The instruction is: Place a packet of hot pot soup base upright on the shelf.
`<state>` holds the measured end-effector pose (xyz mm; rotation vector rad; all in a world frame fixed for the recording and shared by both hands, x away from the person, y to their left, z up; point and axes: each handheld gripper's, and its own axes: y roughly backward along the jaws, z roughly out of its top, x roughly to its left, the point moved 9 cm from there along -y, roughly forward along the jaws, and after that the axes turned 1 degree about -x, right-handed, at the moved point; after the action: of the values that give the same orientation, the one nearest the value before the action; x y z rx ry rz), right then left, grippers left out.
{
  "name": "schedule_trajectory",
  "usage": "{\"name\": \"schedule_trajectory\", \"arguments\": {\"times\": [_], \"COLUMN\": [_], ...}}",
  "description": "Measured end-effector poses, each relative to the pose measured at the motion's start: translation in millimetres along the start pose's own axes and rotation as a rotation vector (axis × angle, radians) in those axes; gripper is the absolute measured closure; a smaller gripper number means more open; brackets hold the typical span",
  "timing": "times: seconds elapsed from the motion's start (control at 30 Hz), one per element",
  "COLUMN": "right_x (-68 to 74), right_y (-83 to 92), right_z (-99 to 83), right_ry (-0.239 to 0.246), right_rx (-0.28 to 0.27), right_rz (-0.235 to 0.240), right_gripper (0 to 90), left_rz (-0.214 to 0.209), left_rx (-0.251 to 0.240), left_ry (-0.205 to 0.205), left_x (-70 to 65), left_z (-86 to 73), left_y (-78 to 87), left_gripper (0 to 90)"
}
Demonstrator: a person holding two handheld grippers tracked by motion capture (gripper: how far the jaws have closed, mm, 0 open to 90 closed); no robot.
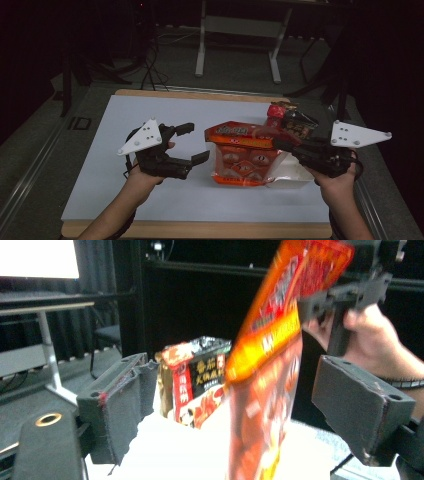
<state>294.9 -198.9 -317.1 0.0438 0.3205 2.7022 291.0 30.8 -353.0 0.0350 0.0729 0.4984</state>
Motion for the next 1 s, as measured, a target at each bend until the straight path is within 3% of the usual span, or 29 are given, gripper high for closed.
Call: {"name": "schedule_trajectory", "arguments": {"times": [0.23, 0.37, 0.5, 0.77, 1.0], "right_x": [-13.4, -22.4, -30.8, -56.8, -76.2], "right_y": [12.4, 20.2, 28.3, 60.0, 81.1], "right_z": [7.5, 10.0, 12.6, 12.5, -0.9], "right_ry": [-0.029, -0.041, -0.051, -0.089, -0.136], "right_rx": [-0.016, -0.024, -0.032, -0.046, -0.053], "right_rz": [-0.077, -0.114, -0.148, -0.269, -0.338], "right_gripper": [90.0, 90.0, 90.0, 90.0, 90.0], "left_rz": [-0.017, -0.019, 0.018, 0.065, 0.092], "left_rx": [-0.008, 0.031, 0.073, 0.122, 0.168], "left_ry": [-0.011, 0.007, 0.028, 0.093, 0.038], "left_x": [-8.5, -12.8, -11.6, -2.9, -9.8], "left_z": [-12.4, -25.6, -43.4, -77.2, -104.6], "left_y": [0.8, 2.9, 8.7, 24.3, 33.9], "left_gripper": [7.6, 2.2, 1.9, 0.1, 0.1]}}
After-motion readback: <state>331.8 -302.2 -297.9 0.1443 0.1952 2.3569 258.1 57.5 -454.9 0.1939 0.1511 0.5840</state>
